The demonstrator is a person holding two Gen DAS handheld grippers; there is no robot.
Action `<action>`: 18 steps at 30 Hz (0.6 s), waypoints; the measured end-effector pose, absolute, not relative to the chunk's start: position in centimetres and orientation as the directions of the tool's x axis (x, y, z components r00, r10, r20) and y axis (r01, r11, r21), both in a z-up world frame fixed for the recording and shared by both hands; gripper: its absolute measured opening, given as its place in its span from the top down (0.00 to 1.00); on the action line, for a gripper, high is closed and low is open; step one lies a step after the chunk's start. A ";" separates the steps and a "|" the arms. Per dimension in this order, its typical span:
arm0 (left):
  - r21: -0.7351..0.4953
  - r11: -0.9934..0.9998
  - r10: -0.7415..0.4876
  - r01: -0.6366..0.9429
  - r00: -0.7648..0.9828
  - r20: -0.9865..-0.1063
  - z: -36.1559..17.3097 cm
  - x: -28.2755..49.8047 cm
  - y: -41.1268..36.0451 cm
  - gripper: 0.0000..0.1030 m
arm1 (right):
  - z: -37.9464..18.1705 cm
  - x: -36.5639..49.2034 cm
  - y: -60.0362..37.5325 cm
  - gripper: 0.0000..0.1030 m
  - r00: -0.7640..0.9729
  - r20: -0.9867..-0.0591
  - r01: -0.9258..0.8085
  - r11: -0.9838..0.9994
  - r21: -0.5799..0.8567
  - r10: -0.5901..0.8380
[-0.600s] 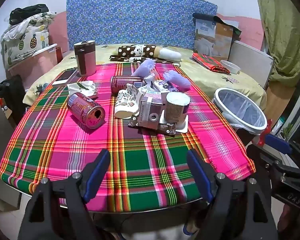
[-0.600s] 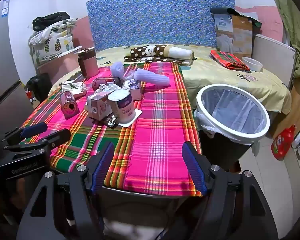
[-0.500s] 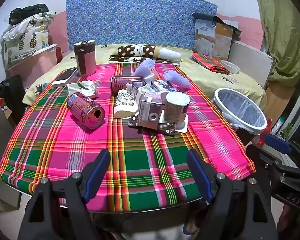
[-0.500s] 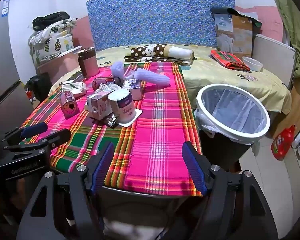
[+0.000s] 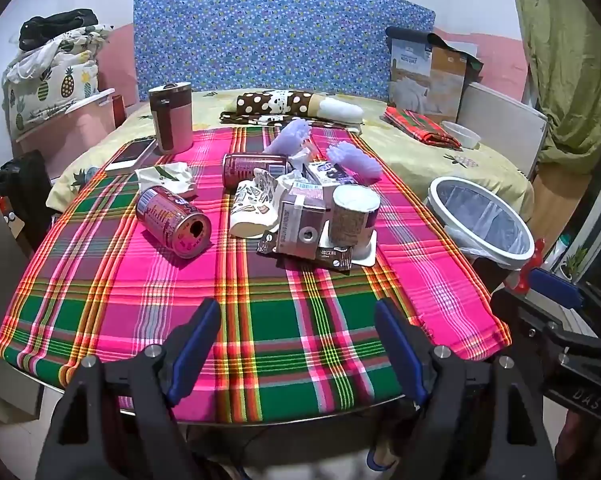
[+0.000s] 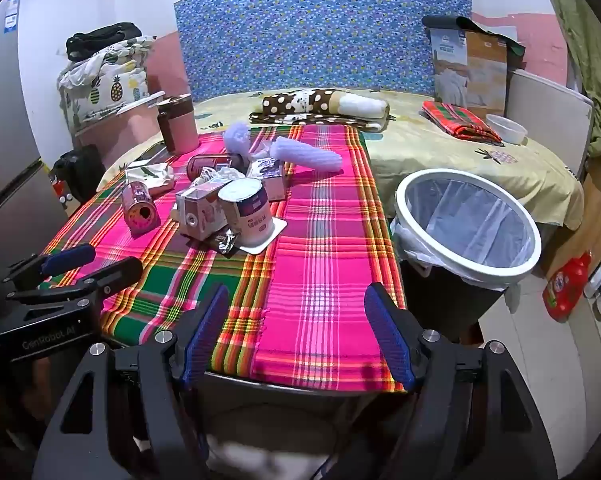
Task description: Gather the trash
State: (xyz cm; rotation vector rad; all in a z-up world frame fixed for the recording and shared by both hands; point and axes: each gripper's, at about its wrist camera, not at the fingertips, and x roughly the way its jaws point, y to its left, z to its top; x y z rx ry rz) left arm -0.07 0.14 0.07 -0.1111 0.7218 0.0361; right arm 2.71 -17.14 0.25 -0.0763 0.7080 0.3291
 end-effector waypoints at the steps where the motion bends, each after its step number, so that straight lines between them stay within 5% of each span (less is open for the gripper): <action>1: -0.089 0.993 -0.006 -0.071 0.751 -0.661 0.0 -0.1 0.2 0.22 | 0.2 2.7 -17.1 0.30 0.711 -0.650 -0.321 0.946 0.041 0.270; 18: -0.090 0.994 -0.008 -0.069 0.750 -0.662 0.1 -0.1 0.1 0.22 | 0.1 2.8 -17.2 0.30 0.707 -0.654 -0.322 0.946 0.042 0.269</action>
